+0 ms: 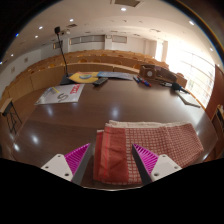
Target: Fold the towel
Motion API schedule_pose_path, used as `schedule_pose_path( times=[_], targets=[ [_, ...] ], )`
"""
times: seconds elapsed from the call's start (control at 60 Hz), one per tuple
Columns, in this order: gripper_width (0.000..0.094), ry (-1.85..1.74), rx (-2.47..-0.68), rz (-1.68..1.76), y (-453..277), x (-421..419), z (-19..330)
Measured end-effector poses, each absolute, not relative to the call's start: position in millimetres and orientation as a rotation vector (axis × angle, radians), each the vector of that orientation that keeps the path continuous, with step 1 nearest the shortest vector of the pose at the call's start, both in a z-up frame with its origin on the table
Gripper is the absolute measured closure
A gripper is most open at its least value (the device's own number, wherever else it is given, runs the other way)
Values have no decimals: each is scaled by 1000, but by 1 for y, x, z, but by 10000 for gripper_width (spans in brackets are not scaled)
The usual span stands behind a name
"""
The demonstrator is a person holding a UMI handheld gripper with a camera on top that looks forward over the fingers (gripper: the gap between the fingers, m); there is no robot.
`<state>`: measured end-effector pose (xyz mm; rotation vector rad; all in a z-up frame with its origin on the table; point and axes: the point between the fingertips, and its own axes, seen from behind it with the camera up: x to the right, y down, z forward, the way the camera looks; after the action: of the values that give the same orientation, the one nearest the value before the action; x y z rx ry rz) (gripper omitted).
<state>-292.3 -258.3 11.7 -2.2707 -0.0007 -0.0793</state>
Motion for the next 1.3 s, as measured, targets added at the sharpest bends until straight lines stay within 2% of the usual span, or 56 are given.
schedule_pose_path(
  times=[0.133,0.2,0.283,0.333,0.433,0.533,0.617,0.817,0.883,0.967,1.067,1.117,1.167,1.3],
  targets=[
    [287,-6,-2286,-128,-243,-291,-9],
    [471,-44,-2273,-160,-241,-291,-8],
    [635,-104,-2279,-159,-241,-296,-7],
    [839,-95,-2273,-187,-239,-287,-4],
    [888,-92,-2271,-164,-239,-287,-3],
    [893,-84,-2291,-97,-241,-293,1],
    [894,-60,-2282,40,-246,-309,23],
    [894,31,-2100,344,-242,-298,137],
    [895,77,-2064,377,-239,-271,160],
    [895,139,-2061,354,-237,-218,156],
    [881,201,-2117,275,-235,-160,120],
    [831,230,-2142,252,-235,-134,100],
    [726,245,-2167,221,-236,-114,84],
    [248,250,-2198,66,-244,-56,62]
  ],
)
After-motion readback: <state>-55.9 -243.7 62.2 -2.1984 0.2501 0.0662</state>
